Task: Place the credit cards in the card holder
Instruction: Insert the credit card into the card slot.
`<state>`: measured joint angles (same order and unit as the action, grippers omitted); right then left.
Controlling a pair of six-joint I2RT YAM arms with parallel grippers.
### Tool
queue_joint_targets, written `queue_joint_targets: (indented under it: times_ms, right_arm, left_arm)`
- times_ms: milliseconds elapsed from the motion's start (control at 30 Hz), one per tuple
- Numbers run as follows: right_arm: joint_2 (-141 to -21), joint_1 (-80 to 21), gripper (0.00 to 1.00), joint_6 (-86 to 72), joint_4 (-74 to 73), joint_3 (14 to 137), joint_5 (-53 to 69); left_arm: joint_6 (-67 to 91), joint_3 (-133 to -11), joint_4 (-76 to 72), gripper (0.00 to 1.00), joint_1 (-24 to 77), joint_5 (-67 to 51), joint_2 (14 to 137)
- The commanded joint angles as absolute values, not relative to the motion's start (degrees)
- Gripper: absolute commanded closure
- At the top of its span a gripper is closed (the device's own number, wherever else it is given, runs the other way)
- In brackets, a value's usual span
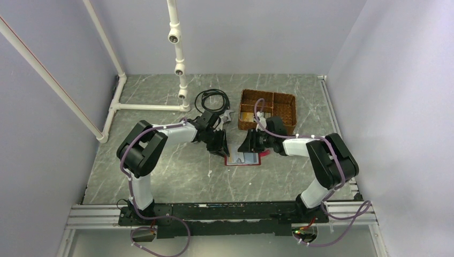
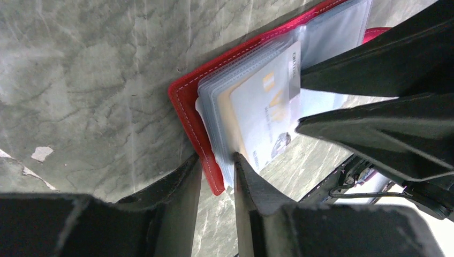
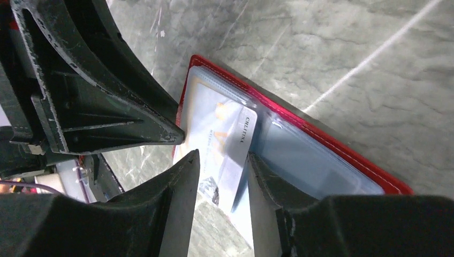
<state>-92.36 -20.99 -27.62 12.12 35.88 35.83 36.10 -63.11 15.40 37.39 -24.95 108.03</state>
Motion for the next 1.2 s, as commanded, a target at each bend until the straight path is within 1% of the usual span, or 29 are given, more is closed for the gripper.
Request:
queue_joint_targets:
  times_ms: [0,67,133,233,300,367,400,500,600,633,733,800,900,933,967,1000,1167]
  right_arm:
    - [-94.7,-25.1,0.59,-28.8,17.6,38.6,39.0]
    - [-94.2,-26.5,0.58,-32.6,20.5,38.4,39.9]
    - [-92.7,-26.6,0.57,-39.5,27.2,36.3,41.9]
    - [-90.2,-26.5,0.54,-47.4,33.4,32.9,41.1]
    - [-88.7,-25.7,0.51,-50.1,32.3,31.7,40.4]
    - [-87.5,-24.5,0.51,-54.5,35.0,29.2,40.5]
    - [-86.4,-24.1,0.51,-53.7,33.5,28.8,39.9]
    - [-83.8,-23.6,0.46,-42.0,17.4,32.7,34.8]
    - [-83.0,-21.9,0.41,-36.7,12.1,33.3,34.3]
    - [-82.8,-21.8,0.40,-35.4,10.5,33.3,33.6]
    - [-82.6,-21.8,0.39,-33.5,8.5,33.1,33.4]
    - [-82.8,-21.9,0.40,-33.1,8.1,32.7,33.5]
    - [-82.8,-22.6,0.40,-33.0,8.1,32.2,33.1]
    - [-82.9,-23.1,0.40,-33.2,8.2,32.2,33.1]
    - [-83.0,-23.7,0.40,-33.6,8.5,32.3,33.2]
    - [-83.2,-24.4,0.40,-34.0,9.2,32.2,33.0]
    - [-85.7,-29.9,0.41,-36.0,10.2,34.2,30.1]
  left_arm:
    - [33.8,-62.2,18.7,0.68,38.3,-21.3,111.6]
    - [34.1,-62.1,18.5,0.68,38.3,-21.6,111.0]
    - [34.3,-62.0,18.3,0.68,38.3,-22.1,110.3]
    - [35.0,-61.4,17.2,0.67,38.3,-23.0,109.0]
    - [34.7,-61.7,18.0,0.64,38.2,-22.6,108.6]
    - [34.8,-61.0,17.9,0.60,37.5,-22.4,107.7]
    - [35.0,-60.4,17.4,0.59,36.9,-23.1,107.3]
    - [35.7,-58.7,16.3,0.53,35.8,-24.5,105.4]
    - [36.3,-57.7,15.7,0.48,35.8,-25.8,104.1]
    - [36.6,-57.4,15.7,0.49,35.8,-26.1,103.7]
    - [37.1,-56.5,16.2,0.57,35.8,-26.1,102.9]
    - [37.0,-56.1,16.9,0.59,35.8,-25.3,102.6]
    - [37.1,-55.7,17.0,0.76,35.8,-24.6,103.3]
    - [37.1,-55.8,17.2,0.86,35.8,-24.7,104.1]
    - [37.0,-56.1,17.2,0.89,35.8,-24.7,105.1]
    - [37.0,-56.6,17.3,0.92,36.1,-24.6,106.4]
    - [36.6,-58.8,17.9,0.95,37.5,-24.1,109.1]
